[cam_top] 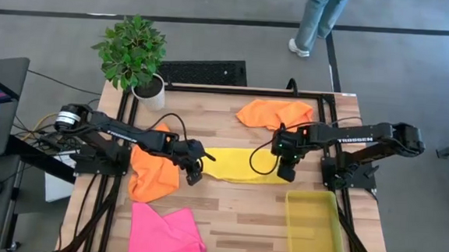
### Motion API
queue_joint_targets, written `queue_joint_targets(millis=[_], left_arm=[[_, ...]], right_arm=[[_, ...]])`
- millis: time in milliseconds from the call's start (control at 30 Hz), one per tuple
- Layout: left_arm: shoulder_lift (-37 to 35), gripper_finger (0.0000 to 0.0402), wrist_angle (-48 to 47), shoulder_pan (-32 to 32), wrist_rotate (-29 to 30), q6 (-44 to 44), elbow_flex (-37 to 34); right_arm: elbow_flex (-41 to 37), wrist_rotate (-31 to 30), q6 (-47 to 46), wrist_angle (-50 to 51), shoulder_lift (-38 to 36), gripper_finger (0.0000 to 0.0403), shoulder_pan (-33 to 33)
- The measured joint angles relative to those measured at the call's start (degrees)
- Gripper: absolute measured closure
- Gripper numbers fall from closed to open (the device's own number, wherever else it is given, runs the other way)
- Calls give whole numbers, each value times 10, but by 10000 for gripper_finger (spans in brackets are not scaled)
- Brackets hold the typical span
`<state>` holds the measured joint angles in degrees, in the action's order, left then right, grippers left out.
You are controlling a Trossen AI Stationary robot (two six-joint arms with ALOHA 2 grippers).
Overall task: Fold microfiber towels
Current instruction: Fold the yellow cloth
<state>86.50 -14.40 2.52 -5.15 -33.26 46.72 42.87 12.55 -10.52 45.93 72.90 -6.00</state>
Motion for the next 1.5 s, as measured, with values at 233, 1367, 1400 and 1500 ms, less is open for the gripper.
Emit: queue_joint_targets(millis=[233, 1367, 1400, 1500], left_arm=[[0, 401, 2, 0, -2, -13, 0], [-38, 246, -14, -115, -6, -44, 1], [-38, 246, -17, -125, -6, -37, 1], [-29, 246, -25, -148, -11, -10, 1]], right_arm=[[0, -4, 3, 5, 0, 395, 0], [7, 29, -8, 3, -2, 183, -59], [13, 30, 0, 2, -2, 184, -62], [28, 30, 19, 1, -2, 186, -69]])
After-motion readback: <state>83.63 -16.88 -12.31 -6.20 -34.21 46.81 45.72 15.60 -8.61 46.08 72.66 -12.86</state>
